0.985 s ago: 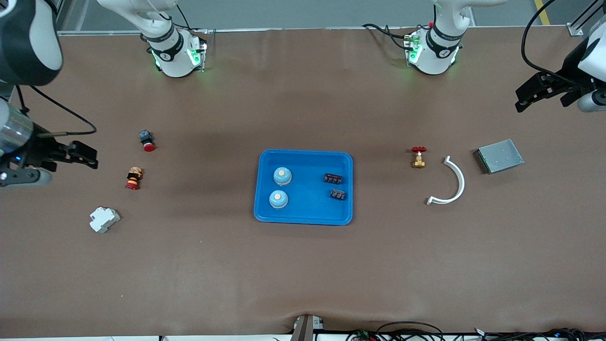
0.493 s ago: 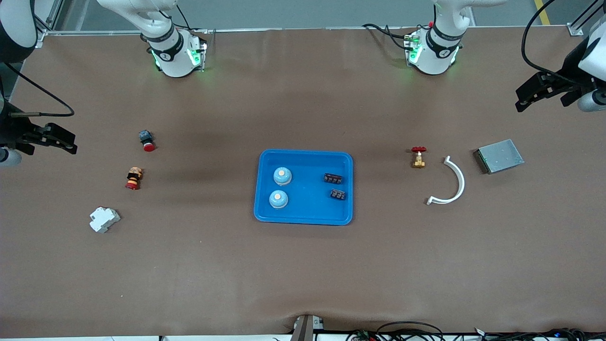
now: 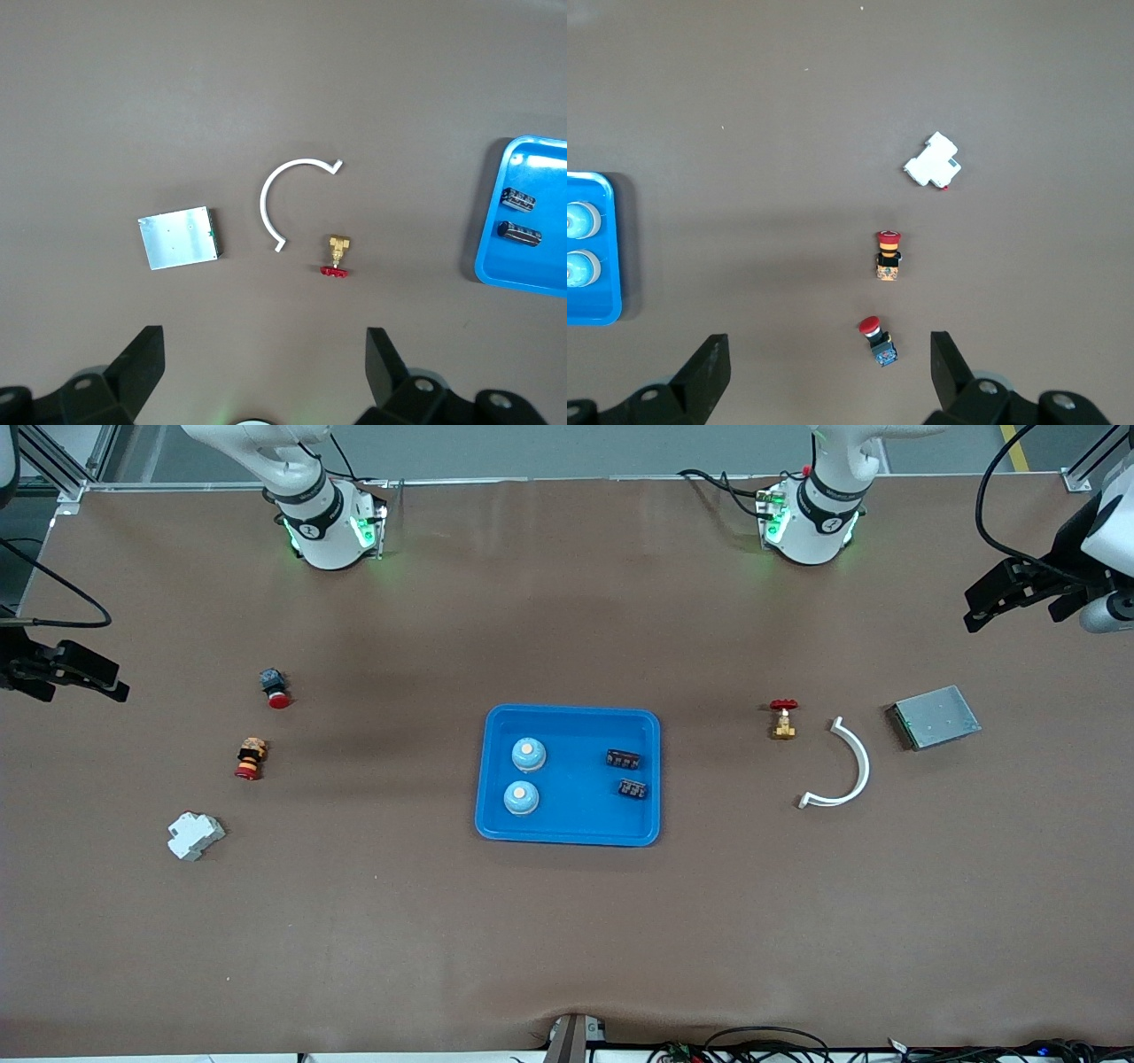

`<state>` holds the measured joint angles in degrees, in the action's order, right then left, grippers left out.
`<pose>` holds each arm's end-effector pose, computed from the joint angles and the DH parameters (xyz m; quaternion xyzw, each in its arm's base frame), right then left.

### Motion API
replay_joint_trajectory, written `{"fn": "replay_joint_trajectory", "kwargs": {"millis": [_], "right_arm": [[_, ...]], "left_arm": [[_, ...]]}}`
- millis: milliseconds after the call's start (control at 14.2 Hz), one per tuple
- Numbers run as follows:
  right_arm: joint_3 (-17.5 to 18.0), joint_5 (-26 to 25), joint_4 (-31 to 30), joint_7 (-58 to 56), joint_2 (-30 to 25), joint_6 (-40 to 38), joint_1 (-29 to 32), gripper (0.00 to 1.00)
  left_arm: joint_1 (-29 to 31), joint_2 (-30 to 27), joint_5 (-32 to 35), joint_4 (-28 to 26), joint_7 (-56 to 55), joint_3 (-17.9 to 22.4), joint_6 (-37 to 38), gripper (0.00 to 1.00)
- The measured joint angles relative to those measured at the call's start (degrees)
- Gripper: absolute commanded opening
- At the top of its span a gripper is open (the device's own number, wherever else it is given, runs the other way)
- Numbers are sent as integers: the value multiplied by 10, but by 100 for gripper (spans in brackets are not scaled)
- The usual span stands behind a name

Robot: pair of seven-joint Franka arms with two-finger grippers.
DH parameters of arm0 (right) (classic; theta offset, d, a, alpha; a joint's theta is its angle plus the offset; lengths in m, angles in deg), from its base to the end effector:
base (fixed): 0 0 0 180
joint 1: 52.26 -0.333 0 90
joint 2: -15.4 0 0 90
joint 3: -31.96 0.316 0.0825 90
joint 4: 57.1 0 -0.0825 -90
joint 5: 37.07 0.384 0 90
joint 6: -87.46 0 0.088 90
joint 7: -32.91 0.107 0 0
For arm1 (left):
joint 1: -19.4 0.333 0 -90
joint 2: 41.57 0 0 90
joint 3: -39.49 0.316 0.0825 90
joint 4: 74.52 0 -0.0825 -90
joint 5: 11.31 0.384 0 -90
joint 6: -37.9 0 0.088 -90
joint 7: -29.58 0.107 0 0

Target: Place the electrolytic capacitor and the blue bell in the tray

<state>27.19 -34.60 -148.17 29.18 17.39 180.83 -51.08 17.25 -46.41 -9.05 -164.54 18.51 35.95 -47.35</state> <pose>0.5673 -0.0539 0.6015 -0.9996 0.0205 -0.0044 0.0198 0.5172 -0.0486 0.6624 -0.9986 -0.0487 -0.0038 0.0219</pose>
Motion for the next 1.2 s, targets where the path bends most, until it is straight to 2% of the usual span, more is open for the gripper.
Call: {"fn": "replay_joint_trajectory", "kwargs": {"millis": [493,1196], "right_arm": [[-12,9,-1,1,-7,-19,0,100],[-16,10,-1,13,-20,-41,-2,100]], "left_arm": [[-1,-19,0,0,0,-1,24,100],[-1,5,-1,12,0,-5,17,100]]}}
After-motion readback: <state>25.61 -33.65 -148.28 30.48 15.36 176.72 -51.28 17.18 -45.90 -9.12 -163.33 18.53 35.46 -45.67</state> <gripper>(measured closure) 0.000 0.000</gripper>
